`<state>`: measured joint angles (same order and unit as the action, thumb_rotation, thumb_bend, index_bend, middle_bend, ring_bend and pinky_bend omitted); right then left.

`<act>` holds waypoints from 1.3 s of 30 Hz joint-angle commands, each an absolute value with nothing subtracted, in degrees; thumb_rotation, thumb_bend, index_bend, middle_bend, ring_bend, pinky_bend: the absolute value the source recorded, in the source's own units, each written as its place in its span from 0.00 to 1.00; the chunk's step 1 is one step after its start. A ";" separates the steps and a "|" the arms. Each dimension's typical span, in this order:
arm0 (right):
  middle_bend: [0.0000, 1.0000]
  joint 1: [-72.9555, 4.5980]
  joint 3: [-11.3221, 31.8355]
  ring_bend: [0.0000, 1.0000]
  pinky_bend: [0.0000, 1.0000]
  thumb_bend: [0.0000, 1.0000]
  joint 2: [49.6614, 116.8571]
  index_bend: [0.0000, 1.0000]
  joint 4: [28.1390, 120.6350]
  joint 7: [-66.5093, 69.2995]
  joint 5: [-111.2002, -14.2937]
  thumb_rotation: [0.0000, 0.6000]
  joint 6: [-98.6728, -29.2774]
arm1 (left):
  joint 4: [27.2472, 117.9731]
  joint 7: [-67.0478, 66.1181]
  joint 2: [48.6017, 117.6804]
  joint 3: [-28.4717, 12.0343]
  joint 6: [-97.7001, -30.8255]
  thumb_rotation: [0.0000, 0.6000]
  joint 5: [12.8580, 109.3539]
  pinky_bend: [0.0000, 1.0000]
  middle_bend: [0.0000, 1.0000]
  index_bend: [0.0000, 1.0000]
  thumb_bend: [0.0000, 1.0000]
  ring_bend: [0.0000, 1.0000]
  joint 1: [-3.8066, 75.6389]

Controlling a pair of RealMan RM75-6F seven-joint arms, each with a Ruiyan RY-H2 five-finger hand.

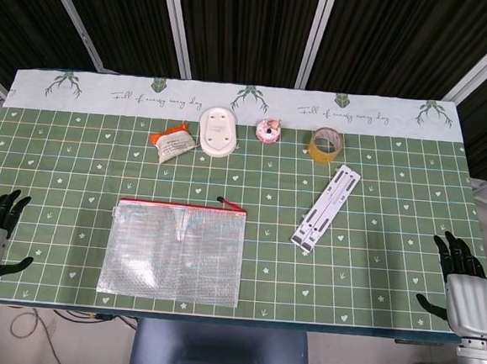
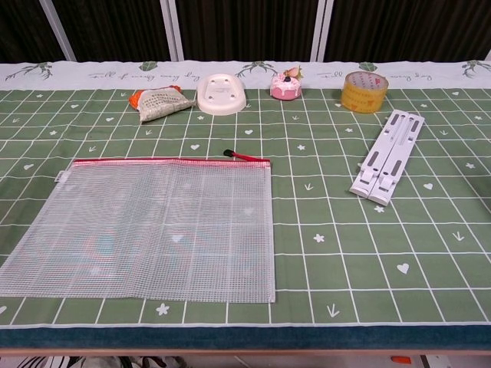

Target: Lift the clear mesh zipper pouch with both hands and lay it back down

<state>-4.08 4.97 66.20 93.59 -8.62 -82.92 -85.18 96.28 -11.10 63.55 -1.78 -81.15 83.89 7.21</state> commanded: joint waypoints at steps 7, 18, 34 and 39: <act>0.00 -4.31 4.95 0.00 0.20 0.15 66.48 0.00 93.29 -8.64 -82.94 1.00 -84.76 | 105.42 -21.00 62.91 -7.92 -74.59 1.00 81.33 0.00 0.00 0.01 0.10 0.00 15.61; 0.00 -4.16 4.87 0.00 0.20 0.15 66.38 0.00 94.00 -8.28 -82.45 1.00 -84.53 | 103.75 -44.19 77.80 -18.54 -61.35 1.00 58.86 0.00 0.00 0.17 0.17 0.00 36.75; 0.00 -4.20 5.10 0.00 0.20 0.15 65.67 0.00 94.87 -6.46 -81.02 1.00 -83.40 | 81.20 -58.74 100.53 -21.37 -58.27 1.00 35.93 0.00 0.02 0.38 0.25 0.00 59.39; 0.00 -4.19 5.13 0.00 0.20 0.15 65.44 0.00 95.16 -5.78 -80.70 1.00 -83.10 | 73.58 -59.48 105.33 -21.12 -56.87 1.00 34.18 0.00 0.04 0.42 0.26 0.00 63.75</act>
